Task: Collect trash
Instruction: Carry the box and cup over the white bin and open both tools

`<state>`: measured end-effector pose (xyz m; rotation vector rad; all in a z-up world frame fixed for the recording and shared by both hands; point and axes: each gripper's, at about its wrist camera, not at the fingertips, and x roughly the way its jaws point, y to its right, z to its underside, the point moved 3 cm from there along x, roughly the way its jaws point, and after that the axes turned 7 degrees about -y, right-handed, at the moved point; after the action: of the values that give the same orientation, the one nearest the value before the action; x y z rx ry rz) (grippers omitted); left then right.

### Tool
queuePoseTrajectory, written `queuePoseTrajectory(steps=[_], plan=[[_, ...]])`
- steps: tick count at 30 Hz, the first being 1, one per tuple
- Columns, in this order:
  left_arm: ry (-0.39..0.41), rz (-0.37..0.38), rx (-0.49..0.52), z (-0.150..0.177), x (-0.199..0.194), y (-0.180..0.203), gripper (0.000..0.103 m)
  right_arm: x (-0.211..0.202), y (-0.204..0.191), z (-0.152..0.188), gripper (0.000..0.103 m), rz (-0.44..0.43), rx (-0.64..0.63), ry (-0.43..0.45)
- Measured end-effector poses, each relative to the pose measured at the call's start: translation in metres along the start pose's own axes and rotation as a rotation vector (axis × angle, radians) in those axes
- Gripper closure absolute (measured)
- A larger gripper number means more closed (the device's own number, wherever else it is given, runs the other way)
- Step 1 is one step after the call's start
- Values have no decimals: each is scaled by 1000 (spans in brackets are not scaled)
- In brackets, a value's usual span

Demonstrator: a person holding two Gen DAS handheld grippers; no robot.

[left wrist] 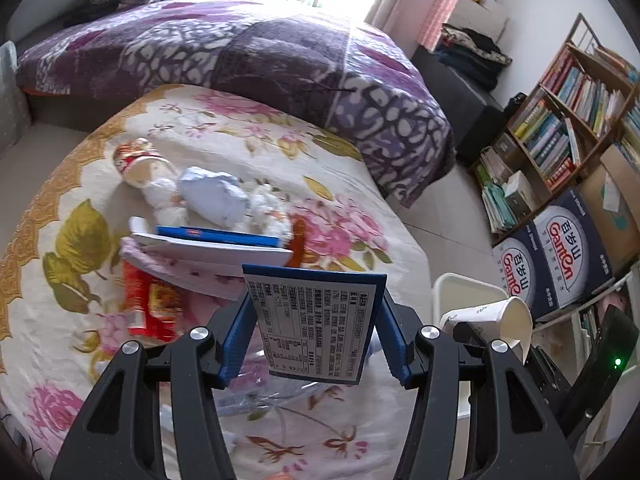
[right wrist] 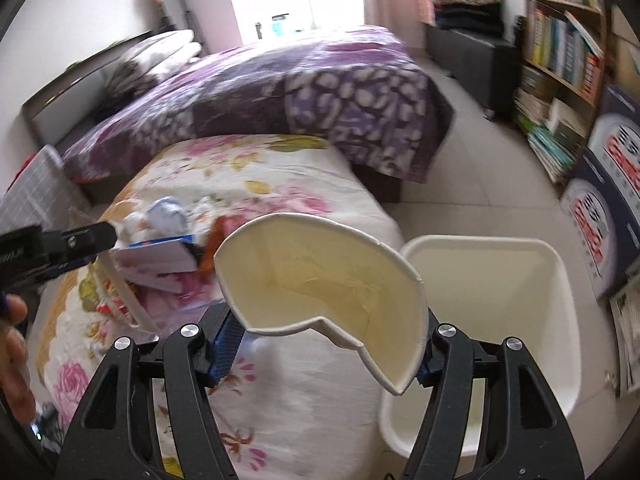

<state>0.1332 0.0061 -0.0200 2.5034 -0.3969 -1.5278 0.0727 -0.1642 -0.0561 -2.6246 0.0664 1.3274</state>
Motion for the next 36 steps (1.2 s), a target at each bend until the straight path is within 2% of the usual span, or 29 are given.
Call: queuePoseTrajectory(steps=[21,23,25,27,36], plan=[[-60,49,120,25,39,91,47,-15,129,12,34,239,349,-43],[-62,55,129,26,41,99,47,-18,138,14,28,270,368,-44],[-64,61,140,26,43,107,47,-22,147,16,17,296,388,-34],[-66,69,154,27,45,117,47,-28,155,17,13,314,409,-25],[-90,90,200,40,57,152,47,-42,192,25,10,330,506,-17]])
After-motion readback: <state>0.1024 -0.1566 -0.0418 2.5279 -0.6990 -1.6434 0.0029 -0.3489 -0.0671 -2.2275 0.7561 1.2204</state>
